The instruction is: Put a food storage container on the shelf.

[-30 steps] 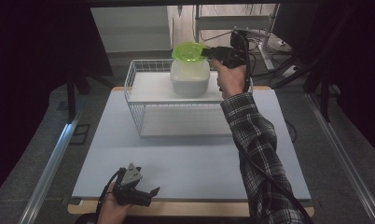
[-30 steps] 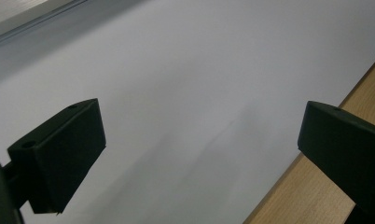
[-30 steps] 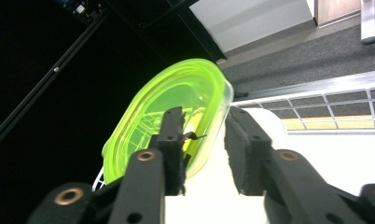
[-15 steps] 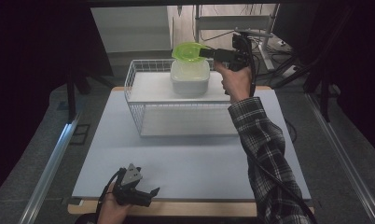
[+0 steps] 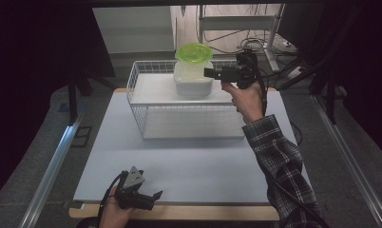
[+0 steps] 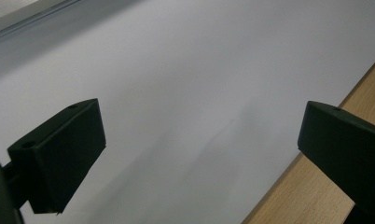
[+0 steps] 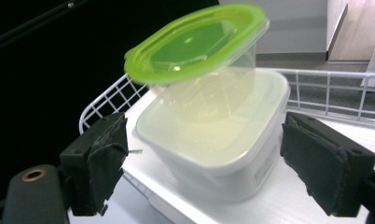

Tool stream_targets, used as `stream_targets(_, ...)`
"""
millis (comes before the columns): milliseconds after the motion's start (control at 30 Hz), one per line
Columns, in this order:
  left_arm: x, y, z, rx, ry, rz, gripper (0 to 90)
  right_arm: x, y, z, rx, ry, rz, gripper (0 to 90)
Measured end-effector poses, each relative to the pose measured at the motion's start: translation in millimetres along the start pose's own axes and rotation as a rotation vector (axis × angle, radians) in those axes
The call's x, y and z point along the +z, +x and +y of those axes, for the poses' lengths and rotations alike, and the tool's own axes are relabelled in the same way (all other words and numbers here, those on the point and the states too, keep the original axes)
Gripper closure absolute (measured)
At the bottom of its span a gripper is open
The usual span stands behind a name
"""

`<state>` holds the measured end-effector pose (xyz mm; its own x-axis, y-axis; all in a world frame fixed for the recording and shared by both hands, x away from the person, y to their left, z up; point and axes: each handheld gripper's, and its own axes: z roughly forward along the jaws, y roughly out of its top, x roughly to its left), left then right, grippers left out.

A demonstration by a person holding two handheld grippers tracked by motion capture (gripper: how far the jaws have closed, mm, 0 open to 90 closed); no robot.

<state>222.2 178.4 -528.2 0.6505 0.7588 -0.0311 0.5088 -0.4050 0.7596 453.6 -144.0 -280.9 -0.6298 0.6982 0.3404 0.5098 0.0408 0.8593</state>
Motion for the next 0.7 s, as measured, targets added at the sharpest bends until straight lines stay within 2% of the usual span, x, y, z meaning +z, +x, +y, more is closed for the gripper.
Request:
stream_targets(333, 0.4, -0.4, 0.0, 0.001, 0.0, 0.0, 0.5, -11.0, 3.5, -21.8, -0.072, 0.01, 0.008, 11.8)
stream_targets(700, 0.5, -0.5, 0.0, 0.001, 0.0, 0.001, 0.5, -25.7, 5.6, -39.3, -0.116, 0.013, 0.028, 9.2)
